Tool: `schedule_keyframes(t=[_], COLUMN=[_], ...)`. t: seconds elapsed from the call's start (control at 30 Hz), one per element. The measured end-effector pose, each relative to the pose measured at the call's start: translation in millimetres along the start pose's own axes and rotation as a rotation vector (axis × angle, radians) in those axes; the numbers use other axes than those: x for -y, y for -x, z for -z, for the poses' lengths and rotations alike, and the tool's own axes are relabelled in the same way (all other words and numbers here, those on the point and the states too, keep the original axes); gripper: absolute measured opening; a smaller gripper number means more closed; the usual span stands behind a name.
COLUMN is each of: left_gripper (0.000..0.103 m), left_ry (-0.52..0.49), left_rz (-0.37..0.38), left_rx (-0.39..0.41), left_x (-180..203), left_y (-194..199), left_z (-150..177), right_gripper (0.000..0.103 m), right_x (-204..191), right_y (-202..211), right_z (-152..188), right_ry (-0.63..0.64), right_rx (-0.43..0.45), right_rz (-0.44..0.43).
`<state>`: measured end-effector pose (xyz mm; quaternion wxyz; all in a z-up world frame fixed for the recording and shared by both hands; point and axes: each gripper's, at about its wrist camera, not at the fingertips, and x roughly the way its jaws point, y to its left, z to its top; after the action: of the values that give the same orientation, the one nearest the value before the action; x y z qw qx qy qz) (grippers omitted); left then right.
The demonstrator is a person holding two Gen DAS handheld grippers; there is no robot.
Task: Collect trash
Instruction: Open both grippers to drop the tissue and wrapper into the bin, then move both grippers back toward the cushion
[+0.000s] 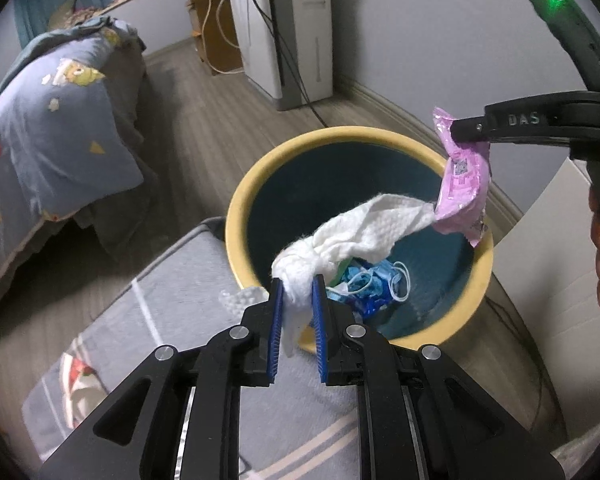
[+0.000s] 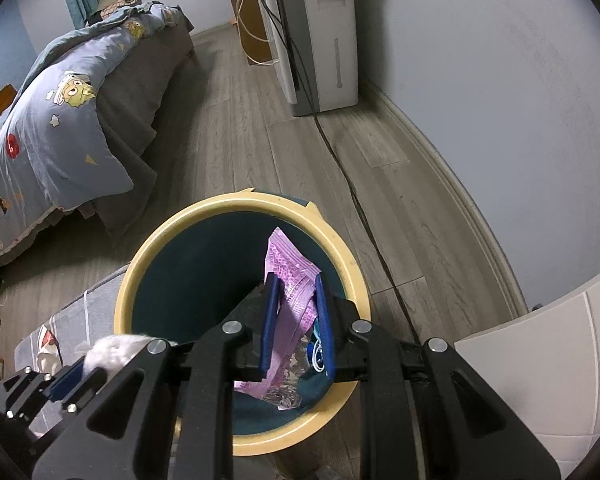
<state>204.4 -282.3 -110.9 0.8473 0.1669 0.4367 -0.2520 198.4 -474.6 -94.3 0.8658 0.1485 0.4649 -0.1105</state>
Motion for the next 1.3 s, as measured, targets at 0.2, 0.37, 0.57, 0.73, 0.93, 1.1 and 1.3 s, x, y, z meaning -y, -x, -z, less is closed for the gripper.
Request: schedule_keyframes(t=[0.2, 0.37, 0.57, 0.73, 0.93, 1.1, 1.3], left_gripper=[0.030, 0.057, 0.081, 0.087, 0.093, 0.093, 0.093], left_ry=[0.046, 0.013, 0.036, 0.066, 0.118, 0.208, 0.286], left_rz=[0.022, -0.004, -0.040, -0.068, -0.127, -0.171, -0.230], left_rx=[0.016, 0.039, 0.109, 0.122, 0.129, 0.120, 0.107], left_x=[-4.2, 2.0, -2.9, -16.2, -49.7, -74.5, -93.9], left_y=[-9.2, -4.3, 19.0, 41.0, 82.8, 116.7, 163.0], left_z=[0.1, 9.6, 19.2, 27.5, 44.8, 82.2, 134.7], right_gripper=[0.027, 0.059, 0.078, 0.091, 0.097, 0.097, 0.097], right_x=[2.9, 1.5, 1.8, -5.2, -32.7, -61.3, -102.6], right_y=[-2.0, -4.6, -4.6, 1.9, 21.1, 42.0, 70.5], right_z=[0.9, 2.5, 4.6, 3.0, 2.8, 14.9, 34.3], right_ry=[-0.010, 0.011, -0.001, 0.006, 0.076, 0.131, 0.136], right_rx=[0.017, 0.015, -0.008, 0.002, 0.032, 0.027, -0.014], right_rz=[-0.015, 0.003, 0.017, 0.015, -0.006, -0.053, -0.127])
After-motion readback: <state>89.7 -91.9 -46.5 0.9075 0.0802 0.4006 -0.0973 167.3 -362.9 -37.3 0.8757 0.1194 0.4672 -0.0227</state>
